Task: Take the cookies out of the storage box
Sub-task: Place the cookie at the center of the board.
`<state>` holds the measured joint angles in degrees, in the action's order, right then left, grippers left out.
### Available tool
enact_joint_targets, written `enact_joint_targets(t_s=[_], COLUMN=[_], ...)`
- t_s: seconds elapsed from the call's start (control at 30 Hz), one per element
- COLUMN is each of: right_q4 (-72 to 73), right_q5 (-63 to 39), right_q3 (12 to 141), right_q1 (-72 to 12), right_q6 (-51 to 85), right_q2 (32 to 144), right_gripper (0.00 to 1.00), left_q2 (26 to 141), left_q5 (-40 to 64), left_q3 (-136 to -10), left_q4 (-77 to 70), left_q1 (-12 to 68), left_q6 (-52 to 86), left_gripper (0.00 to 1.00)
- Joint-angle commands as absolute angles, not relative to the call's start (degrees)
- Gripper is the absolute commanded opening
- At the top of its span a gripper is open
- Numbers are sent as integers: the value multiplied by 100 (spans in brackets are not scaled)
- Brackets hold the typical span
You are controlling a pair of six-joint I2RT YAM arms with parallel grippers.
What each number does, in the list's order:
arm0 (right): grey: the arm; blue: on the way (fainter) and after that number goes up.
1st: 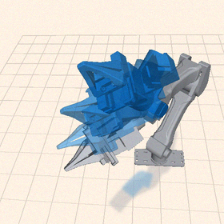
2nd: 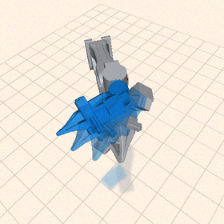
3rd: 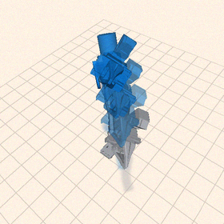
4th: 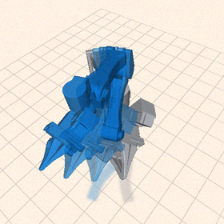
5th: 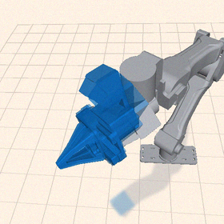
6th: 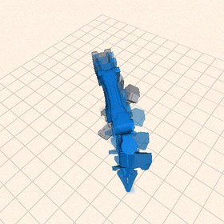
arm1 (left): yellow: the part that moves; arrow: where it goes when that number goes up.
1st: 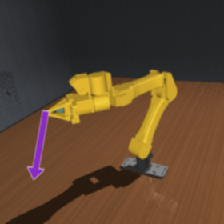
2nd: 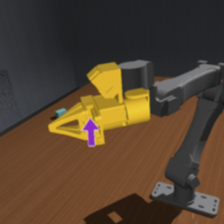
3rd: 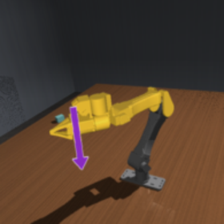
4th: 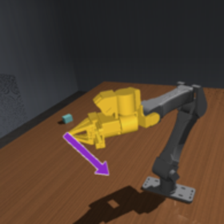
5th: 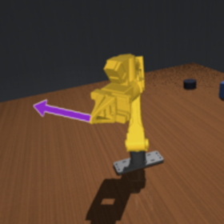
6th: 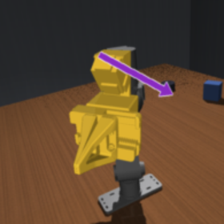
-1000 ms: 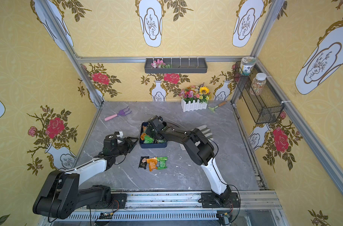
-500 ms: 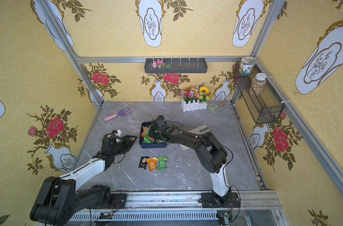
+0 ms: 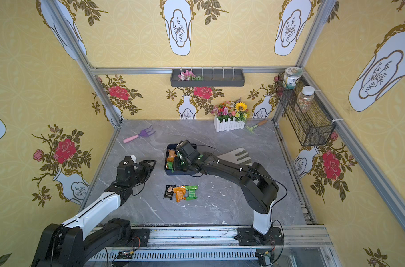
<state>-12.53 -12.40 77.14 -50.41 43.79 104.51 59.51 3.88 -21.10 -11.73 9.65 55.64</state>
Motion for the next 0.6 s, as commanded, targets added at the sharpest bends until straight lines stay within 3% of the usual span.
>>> enact_joint_targets(t_s=[0.0, 0.23, 0.57], right_q4=[-1265, -1046, -949], right_q5=[-1261, -1398, -1862], right_q3=[7711, 8070, 8182], right_q1=[-5190, -5592, -5918], right_q6=[4365, 4245, 4219], right_q2=[10526, 10705, 10822], right_gripper=[12, 0, 0], left_q2=[5854, 5312, 4491], left_q5=[73, -380, -1189], left_q3=[-1993, -1864, -1846], left_q4=[-987, -603, 258], left_q1=[949, 945, 930], left_q6=[5706, 5884, 6181], left_gripper=[49, 49, 48])
